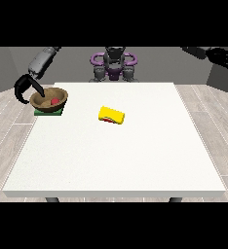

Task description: Pick the cup and pour the ball into the bowl, then pick the bowl and place it on the pad

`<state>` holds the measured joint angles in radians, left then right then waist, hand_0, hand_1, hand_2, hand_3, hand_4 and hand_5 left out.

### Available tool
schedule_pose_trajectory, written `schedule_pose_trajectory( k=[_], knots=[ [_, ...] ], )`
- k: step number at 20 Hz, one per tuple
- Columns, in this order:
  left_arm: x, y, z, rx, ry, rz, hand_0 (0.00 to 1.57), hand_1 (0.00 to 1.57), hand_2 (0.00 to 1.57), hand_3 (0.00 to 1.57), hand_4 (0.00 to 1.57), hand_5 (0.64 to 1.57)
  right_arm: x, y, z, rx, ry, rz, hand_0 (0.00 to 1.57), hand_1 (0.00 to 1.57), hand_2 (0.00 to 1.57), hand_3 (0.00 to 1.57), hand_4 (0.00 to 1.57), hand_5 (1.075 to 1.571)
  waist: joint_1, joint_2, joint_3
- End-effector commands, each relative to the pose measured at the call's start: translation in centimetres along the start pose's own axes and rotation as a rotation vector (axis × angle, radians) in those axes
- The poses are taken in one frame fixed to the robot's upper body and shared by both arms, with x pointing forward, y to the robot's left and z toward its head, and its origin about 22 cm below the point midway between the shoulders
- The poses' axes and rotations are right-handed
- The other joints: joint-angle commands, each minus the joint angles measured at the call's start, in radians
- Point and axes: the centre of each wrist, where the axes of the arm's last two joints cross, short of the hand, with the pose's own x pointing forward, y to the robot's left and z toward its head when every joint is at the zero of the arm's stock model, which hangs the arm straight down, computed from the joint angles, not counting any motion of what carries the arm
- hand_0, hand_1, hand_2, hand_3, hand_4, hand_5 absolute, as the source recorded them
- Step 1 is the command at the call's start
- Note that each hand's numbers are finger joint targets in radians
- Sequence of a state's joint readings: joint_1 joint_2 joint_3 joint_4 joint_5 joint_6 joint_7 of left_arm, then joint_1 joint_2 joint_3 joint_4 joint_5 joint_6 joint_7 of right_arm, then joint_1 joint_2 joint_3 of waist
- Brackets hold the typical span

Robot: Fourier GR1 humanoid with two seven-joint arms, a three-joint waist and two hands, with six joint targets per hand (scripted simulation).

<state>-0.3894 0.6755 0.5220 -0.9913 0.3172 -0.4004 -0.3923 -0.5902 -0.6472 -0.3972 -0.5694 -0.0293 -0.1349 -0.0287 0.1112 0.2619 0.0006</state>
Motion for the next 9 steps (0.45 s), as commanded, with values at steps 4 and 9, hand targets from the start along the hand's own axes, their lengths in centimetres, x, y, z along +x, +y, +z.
schedule_pose_trajectory(
  k=[4, 9],
  knots=[
    [-0.7, -8.5, -1.7, -0.143, 0.133, 0.055, 0.00, 0.00, 0.00, 0.00, 0.90, 1.559, -1.1, 1.0, 0.1, 0.036, 0.127, 0.101, 0.00, 0.00, 0.00, 0.00, 0.00, 1.359, -0.001, -0.189, 0.0017],
    [-5.2, -9.7, 2.1, -0.101, 0.329, 0.033, 0.00, 0.00, 0.00, 0.00, 0.90, 1.559, 4.8, 5.2, -0.2, 0.229, 0.039, 0.037, 0.00, 0.00, 0.00, 0.00, 0.48, 1.434, -0.050, -0.388, -0.0027]
  ],
)
